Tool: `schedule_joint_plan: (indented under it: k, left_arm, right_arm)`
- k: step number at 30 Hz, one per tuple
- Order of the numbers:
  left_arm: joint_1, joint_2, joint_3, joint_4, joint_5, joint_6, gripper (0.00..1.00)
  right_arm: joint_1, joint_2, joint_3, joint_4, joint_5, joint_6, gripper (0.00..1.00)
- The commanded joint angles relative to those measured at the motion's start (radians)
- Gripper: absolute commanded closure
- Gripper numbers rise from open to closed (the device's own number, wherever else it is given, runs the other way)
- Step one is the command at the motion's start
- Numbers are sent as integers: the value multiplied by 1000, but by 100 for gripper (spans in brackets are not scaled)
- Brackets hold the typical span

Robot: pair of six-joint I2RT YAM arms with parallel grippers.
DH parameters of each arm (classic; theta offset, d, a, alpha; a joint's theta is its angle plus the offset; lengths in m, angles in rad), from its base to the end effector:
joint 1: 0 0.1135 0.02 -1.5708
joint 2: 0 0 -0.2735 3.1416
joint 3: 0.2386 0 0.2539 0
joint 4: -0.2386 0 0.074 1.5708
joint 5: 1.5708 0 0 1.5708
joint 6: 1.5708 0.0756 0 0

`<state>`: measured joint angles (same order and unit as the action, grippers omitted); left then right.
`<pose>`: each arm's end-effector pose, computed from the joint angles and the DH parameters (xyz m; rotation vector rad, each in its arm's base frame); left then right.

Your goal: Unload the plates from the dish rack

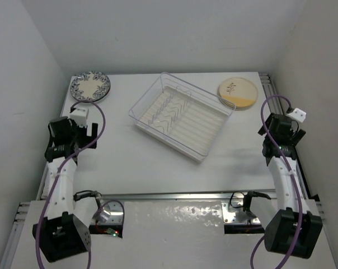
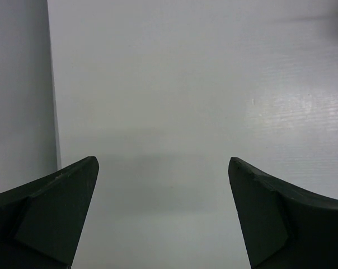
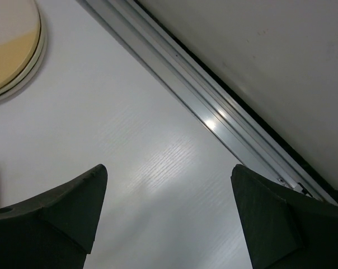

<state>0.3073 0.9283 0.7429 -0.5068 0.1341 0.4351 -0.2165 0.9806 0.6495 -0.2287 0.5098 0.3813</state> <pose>0.2169 0.0582 0.2509 0.2161 2.2569 0.2445 0.2257 -0.0874 0.2429 0.8909 1.8820 -0.4413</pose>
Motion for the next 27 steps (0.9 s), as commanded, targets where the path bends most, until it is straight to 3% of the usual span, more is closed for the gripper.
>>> schedule_joint_plan:
  k: [1,5,9,18,27]
  left_arm:
    - [0,-113,-17,91,-62,-53,0]
    - [0,-218,-111,204,-191,-84,0]
    - [-2,-264,-163,217,-238,-96,0]
    - [0,-260,-237,326,-219,-121,0]
    - [15,-276,-264,349,-160,-133,0]
  right_arm:
    - [0,-66,-34,161,68,-16,10]
    - [0,-89,-79,199,82,-7,10]
    - [-1,-105,-108,192,68,43,10]
    - [-1,-167,-154,151,69,166,11]
    - [0,-241,-163,98,56,126,11]
